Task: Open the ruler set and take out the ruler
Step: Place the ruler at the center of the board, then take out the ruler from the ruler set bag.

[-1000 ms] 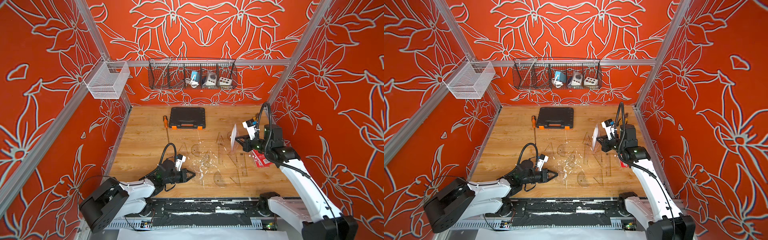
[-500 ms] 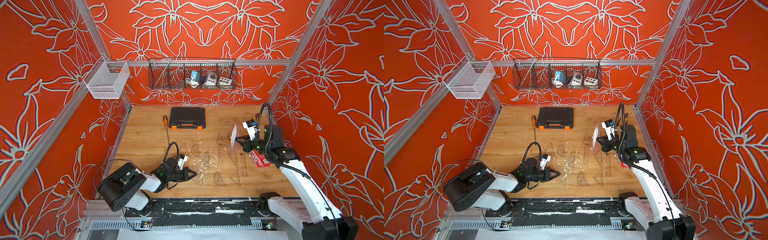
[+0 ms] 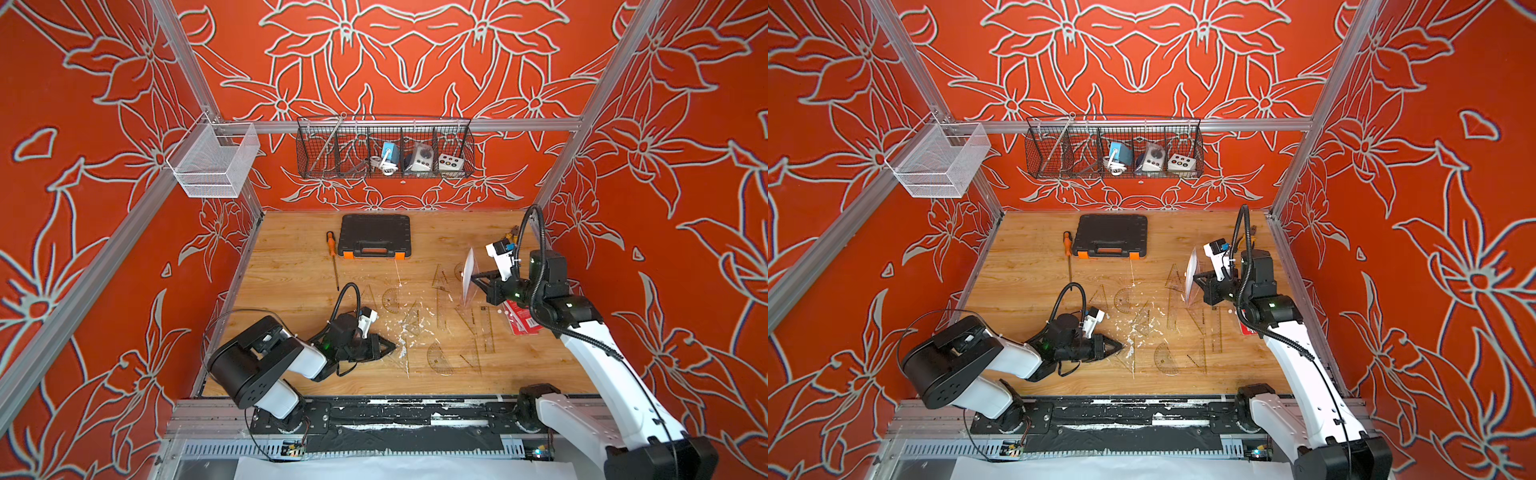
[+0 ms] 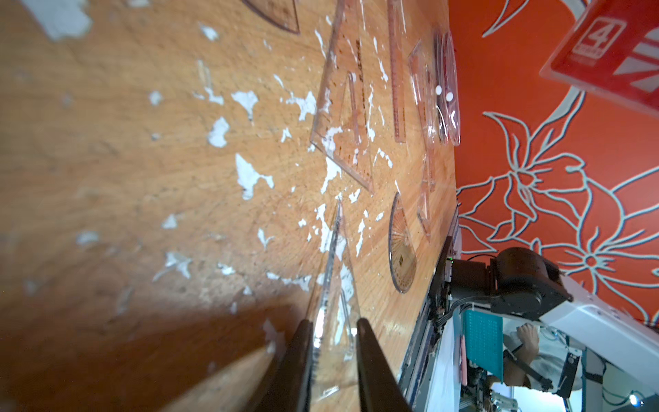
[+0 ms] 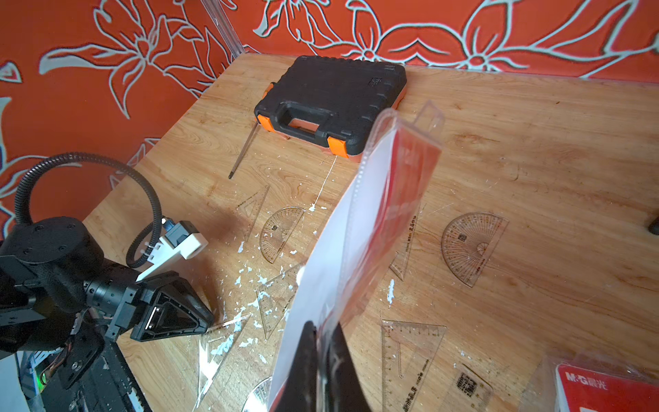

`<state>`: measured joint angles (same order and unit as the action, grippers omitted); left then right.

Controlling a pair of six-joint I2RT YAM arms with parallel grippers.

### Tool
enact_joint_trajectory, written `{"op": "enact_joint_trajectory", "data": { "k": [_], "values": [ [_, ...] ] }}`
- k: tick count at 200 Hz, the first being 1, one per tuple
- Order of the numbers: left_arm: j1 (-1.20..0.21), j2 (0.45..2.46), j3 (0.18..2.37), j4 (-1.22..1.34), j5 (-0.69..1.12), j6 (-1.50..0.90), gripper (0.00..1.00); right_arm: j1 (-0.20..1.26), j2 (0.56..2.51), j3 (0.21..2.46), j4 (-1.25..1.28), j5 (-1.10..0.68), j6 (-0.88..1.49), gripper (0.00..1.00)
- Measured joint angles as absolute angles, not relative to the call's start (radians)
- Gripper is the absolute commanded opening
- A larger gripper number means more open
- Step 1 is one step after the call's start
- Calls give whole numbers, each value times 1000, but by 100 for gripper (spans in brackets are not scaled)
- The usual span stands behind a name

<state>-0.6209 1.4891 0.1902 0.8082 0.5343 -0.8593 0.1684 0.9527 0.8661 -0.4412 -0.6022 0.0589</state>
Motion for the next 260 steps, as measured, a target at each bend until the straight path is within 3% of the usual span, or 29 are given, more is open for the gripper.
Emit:
{"op": "enact_joint_trajectory", "data": {
  "k": [51, 91, 179, 260],
  "values": [
    [-621, 1229, 361, 513, 385, -739, 29, 168, 953, 866, -441, -614, 60, 0],
    [-631, 1130, 539, 421, 307, -680, 24, 169, 955, 866, -440, -651, 68, 0],
    [-849, 1360, 889, 407, 218, -618, 13, 231, 958, 866, -408, -666, 104, 0],
    [-873, 1495, 1024, 379, 165, -569, 11, 288, 981, 867, -403, -656, 111, 0]
  ]
}}
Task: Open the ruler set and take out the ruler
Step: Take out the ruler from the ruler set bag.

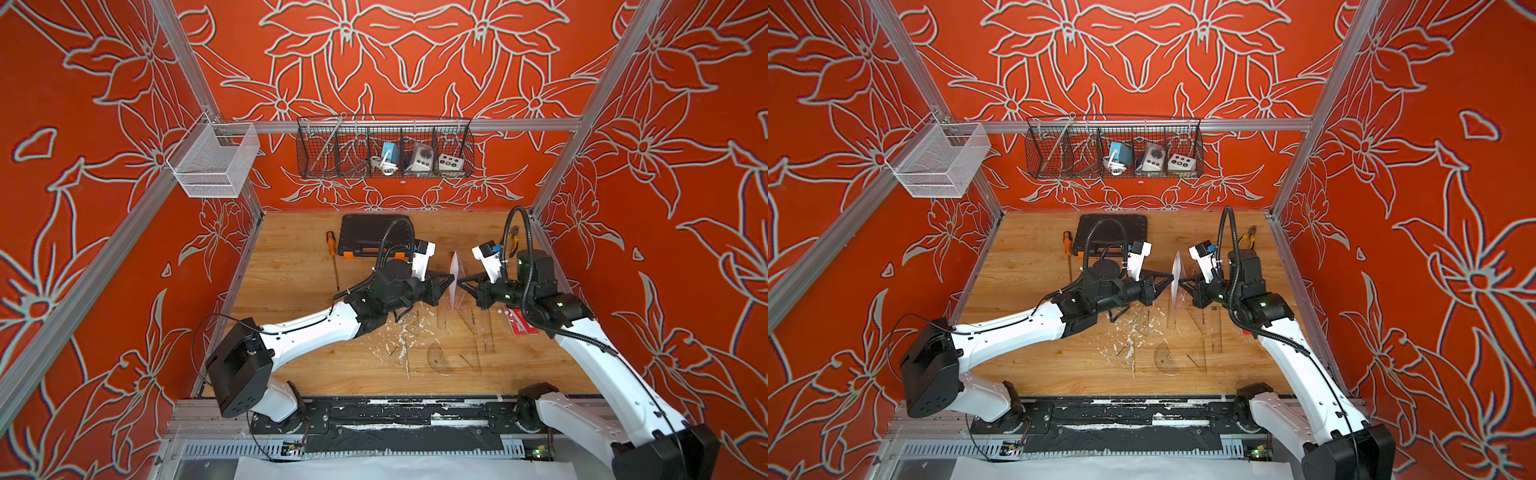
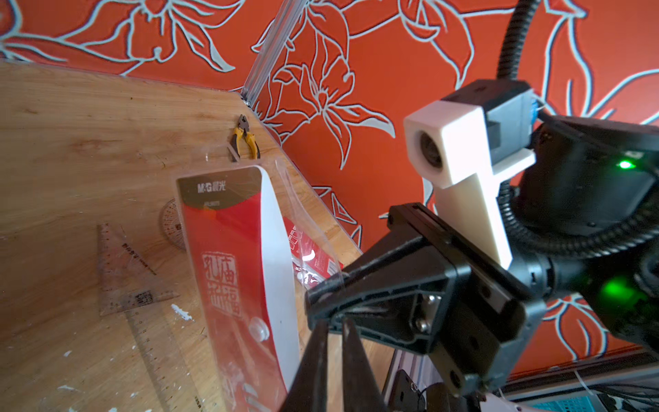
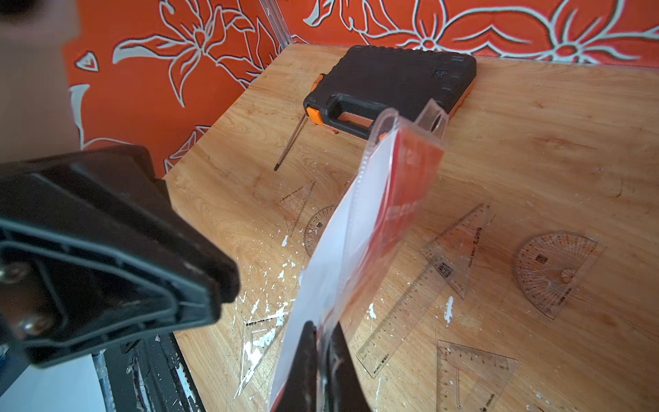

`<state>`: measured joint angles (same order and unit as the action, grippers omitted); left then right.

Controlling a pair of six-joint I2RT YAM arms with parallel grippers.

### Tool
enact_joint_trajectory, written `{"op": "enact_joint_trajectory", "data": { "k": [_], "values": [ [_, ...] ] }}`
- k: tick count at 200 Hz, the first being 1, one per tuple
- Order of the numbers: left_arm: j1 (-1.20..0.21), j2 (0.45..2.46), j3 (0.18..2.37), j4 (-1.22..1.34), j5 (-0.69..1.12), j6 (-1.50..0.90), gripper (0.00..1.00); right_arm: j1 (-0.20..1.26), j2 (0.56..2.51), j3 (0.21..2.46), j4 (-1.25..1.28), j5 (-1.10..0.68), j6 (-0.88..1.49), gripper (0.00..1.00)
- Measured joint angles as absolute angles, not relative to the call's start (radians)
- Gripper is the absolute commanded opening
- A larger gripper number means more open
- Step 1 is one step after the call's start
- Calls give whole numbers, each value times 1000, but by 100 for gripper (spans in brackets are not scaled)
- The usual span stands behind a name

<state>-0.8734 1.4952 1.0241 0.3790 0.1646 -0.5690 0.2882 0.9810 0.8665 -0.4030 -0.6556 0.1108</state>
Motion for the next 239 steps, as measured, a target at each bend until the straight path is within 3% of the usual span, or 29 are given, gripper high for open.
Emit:
{"op": "enact_joint_trajectory", "data": {
  "k": [86, 161, 239],
  "values": [
    [-878, 1574, 1071, 314, 93, -538, 11, 303, 979, 868, -403, -654, 112, 0],
    [-878, 1618, 1097, 300, 47, -530, 20, 304, 966, 869, -403, -694, 112, 0],
    [-873, 1655, 1071, 471, 148, -556, 31, 308, 966, 925, -442, -759, 81, 0]
  ]
}}
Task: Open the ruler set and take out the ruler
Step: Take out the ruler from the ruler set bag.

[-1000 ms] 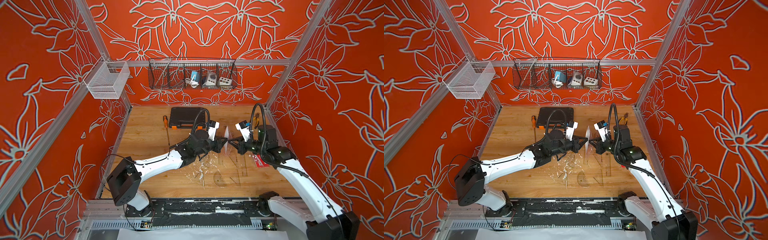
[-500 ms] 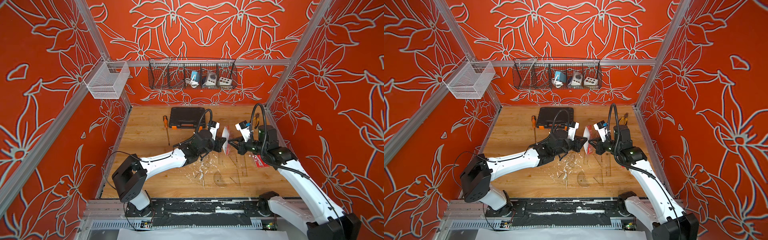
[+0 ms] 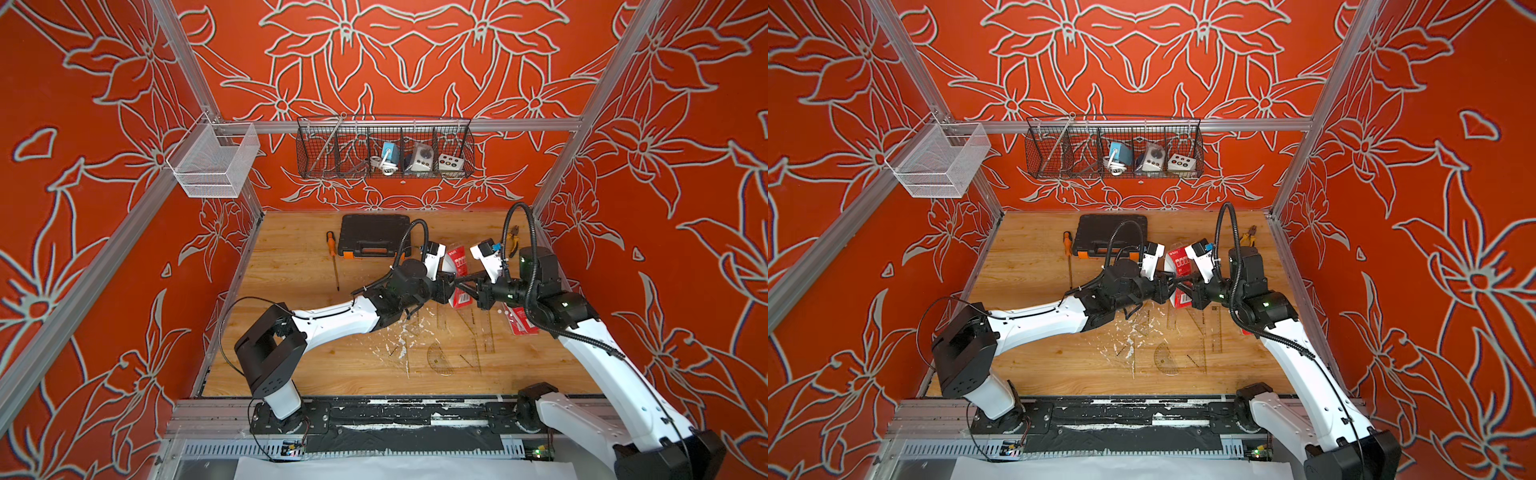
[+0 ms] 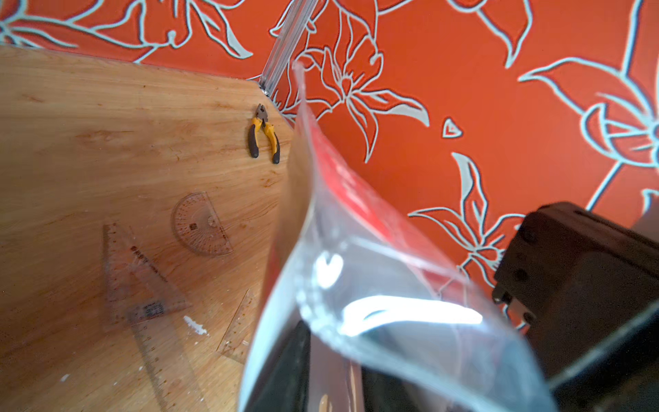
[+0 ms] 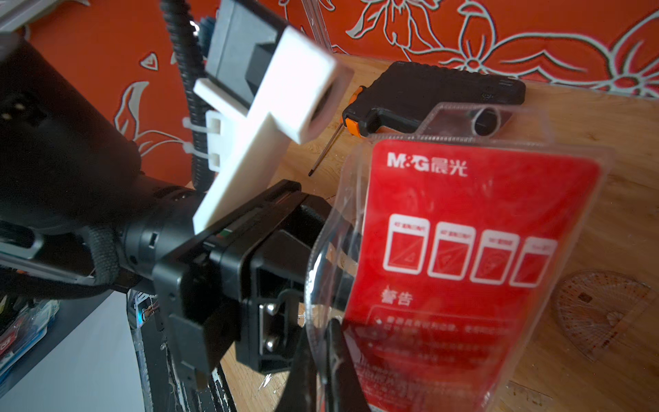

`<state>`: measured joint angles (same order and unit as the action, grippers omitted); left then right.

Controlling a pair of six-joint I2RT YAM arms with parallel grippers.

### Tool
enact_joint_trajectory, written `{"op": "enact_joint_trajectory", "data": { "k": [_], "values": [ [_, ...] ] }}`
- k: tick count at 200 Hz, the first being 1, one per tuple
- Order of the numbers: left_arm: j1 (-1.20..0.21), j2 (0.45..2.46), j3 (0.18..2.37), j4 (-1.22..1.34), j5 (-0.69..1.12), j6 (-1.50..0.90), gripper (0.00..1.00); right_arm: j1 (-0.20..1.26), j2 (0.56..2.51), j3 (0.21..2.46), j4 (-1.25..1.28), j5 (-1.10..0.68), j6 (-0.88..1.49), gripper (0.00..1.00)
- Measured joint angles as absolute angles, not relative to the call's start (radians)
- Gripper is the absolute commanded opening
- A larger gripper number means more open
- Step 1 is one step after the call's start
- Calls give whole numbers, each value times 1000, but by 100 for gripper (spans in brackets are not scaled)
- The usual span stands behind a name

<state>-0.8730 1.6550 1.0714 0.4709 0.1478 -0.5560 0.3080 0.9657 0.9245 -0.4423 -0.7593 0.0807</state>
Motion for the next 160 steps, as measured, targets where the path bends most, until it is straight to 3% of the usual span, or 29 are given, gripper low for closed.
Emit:
{"op": "enact_joint_trajectory", "data": {
  "k": [61, 160],
  "values": [
    [-842, 1655, 947, 735, 253, -636, 38, 313, 966, 942, -492, -776, 56, 0],
    [-825, 1723, 973, 882, 363, -681, 40, 315, 967, 968, -520, -814, 50, 0]
  ]
}}
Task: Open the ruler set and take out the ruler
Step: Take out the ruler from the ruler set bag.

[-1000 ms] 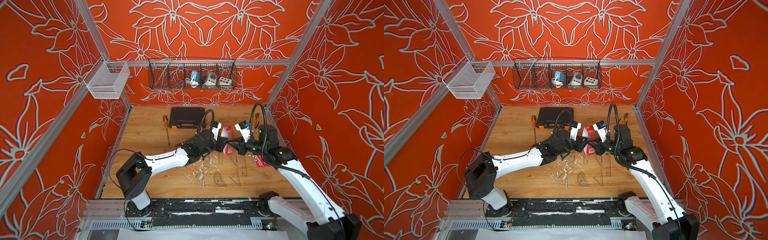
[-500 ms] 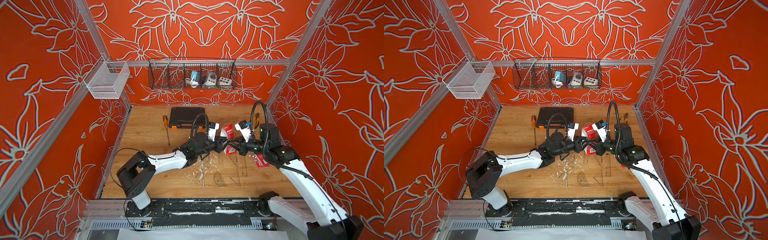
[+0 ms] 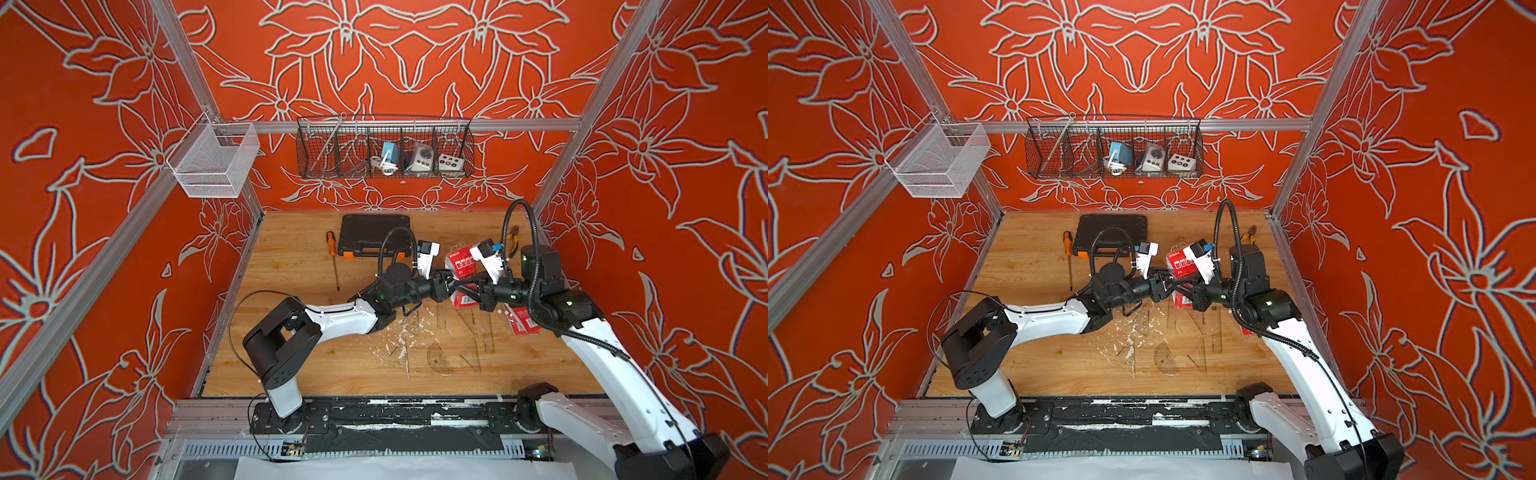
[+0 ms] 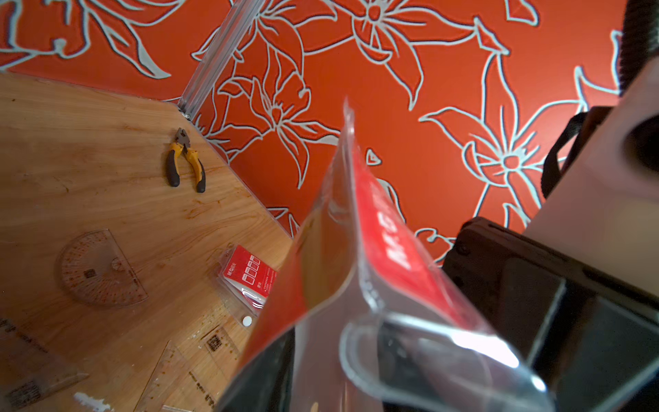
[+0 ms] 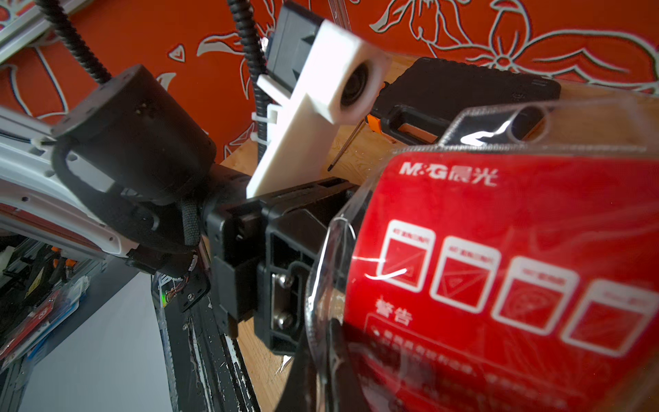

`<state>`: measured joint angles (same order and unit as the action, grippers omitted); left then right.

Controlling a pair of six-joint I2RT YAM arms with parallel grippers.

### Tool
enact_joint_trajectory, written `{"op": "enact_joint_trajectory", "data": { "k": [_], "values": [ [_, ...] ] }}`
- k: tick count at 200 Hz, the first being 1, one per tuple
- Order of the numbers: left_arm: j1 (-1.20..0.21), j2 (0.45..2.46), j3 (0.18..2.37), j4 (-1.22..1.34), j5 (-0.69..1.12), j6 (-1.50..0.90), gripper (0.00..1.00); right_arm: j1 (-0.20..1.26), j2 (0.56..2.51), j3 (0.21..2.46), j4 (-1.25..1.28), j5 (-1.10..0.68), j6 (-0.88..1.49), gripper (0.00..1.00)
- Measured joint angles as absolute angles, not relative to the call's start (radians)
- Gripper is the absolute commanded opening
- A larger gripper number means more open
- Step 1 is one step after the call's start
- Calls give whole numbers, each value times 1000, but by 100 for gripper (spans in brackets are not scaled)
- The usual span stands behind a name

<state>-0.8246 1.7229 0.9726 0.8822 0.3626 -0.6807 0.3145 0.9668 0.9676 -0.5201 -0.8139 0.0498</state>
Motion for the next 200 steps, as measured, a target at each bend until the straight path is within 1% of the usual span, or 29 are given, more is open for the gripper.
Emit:
{"op": "enact_joint_trajectory", "data": {
  "k": [21, 42, 53, 65, 86, 112, 124, 146, 178, 190, 200],
  "values": [
    [-825, 1724, 975, 887, 368, -676, 39, 315, 966, 968, -520, -827, 50, 0],
    [-826, 1725, 985, 891, 373, -669, 28, 315, 966, 968, -516, -848, 50, 0],
    [-830, 1727, 990, 904, 380, -663, 25, 315, 966, 969, -517, -860, 50, 0],
    [-832, 1732, 997, 911, 383, -662, 26, 317, 965, 970, -517, -874, 49, 0],
    [-832, 1745, 997, 944, 393, -668, 32, 318, 961, 971, -519, -883, 49, 0],
    [-831, 1769, 997, 1010, 415, -683, 31, 318, 958, 981, -534, -883, 44, 0],
    [-831, 1778, 997, 1035, 426, -691, 27, 318, 958, 986, -542, -882, 40, 0],
    [-834, 1784, 997, 1067, 448, -698, 15, 319, 952, 986, -547, -884, 37, 0],
    [-845, 1781, 987, 1097, 454, -685, 4, 326, 934, 991, -555, -879, 36, 0],
    [-846, 1776, 974, 1105, 450, -675, 0, 326, 922, 992, -564, -865, 36, 0],
    [-846, 1765, 958, 1108, 445, -672, 0, 326, 913, 992, -569, -855, 36, 0]
  ]
}}
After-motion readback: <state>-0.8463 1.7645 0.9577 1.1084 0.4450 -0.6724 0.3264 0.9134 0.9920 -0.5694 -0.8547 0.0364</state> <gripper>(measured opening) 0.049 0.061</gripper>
